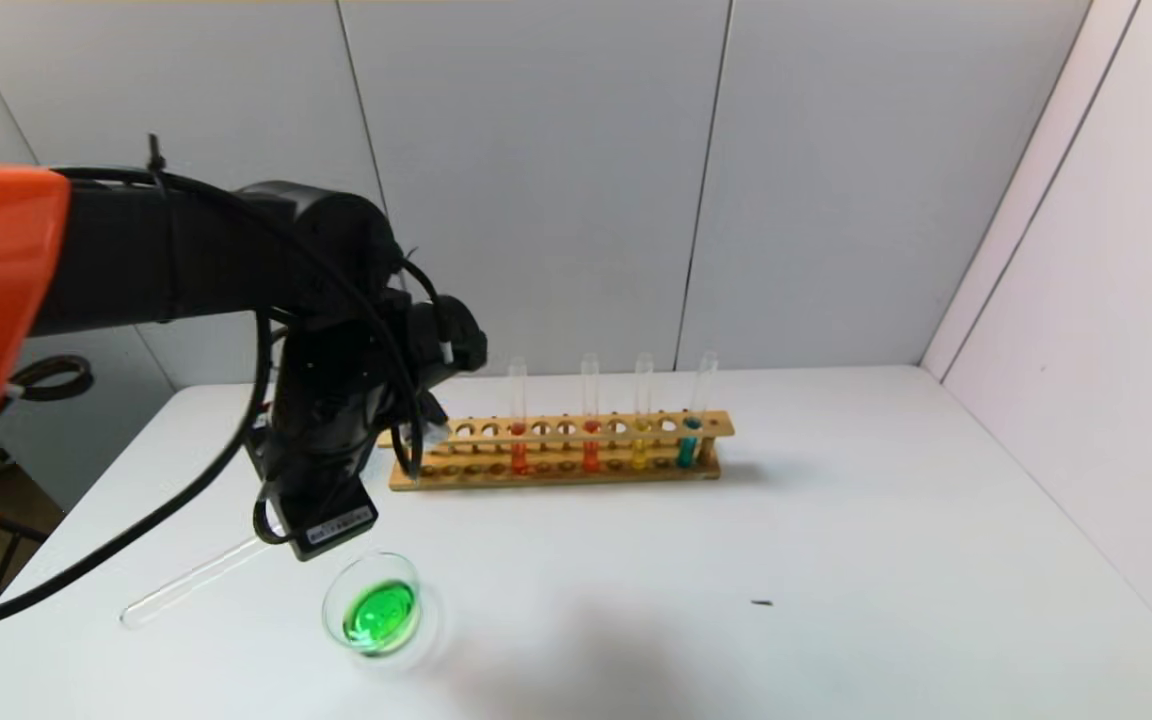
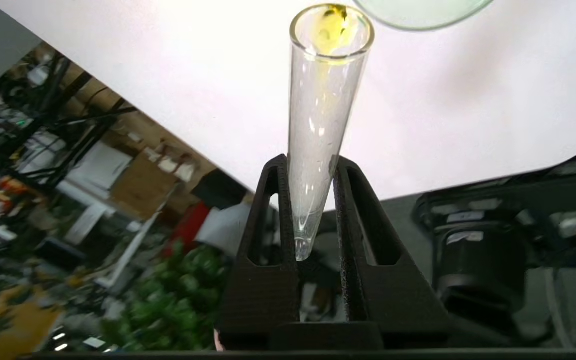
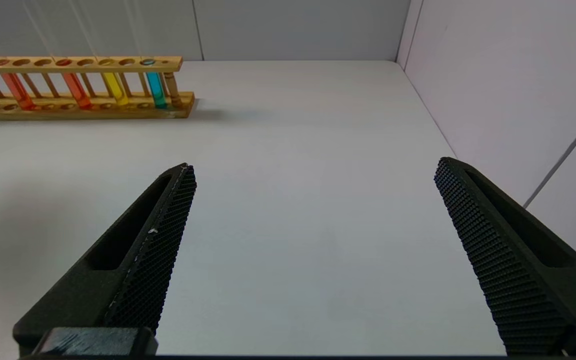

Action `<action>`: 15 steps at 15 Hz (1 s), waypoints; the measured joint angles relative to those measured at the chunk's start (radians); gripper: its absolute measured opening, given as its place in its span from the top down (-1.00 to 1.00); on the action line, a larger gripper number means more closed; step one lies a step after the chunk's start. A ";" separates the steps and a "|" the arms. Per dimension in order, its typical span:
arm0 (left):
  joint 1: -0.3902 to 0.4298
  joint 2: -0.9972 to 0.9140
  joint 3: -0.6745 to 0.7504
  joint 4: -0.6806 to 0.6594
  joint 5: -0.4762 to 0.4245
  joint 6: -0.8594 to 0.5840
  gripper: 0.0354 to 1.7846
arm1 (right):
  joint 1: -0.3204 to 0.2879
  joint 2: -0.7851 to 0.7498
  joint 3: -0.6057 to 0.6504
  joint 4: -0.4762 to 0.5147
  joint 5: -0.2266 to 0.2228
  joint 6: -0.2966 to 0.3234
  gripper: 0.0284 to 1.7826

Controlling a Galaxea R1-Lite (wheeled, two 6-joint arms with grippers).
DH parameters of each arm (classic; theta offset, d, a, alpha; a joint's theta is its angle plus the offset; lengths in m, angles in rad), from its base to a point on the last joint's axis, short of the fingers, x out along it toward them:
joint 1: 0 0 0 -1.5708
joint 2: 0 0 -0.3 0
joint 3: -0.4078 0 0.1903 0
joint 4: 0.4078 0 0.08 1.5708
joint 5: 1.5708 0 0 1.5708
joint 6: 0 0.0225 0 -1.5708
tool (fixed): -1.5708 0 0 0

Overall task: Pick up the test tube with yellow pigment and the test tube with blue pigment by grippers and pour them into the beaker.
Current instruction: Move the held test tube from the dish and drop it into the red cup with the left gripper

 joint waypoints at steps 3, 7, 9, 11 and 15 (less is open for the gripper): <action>0.041 -0.091 0.029 -0.101 -0.024 -0.036 0.71 | 0.000 0.000 0.000 0.000 0.000 0.000 -0.96; 0.139 -0.213 0.101 -0.315 -0.034 -0.099 0.71 | 0.000 0.000 0.000 0.000 0.000 0.000 -0.96; 0.217 -0.248 0.143 -0.468 -0.063 -0.116 0.71 | 0.000 0.000 0.000 0.000 0.000 0.000 -0.96; 0.297 -0.263 0.178 -0.629 -0.109 -0.132 0.71 | 0.000 0.000 0.000 0.000 0.000 0.000 -0.96; 0.416 -0.226 0.208 -0.892 -0.138 -0.220 0.71 | 0.000 0.000 0.000 0.000 0.000 0.000 -0.96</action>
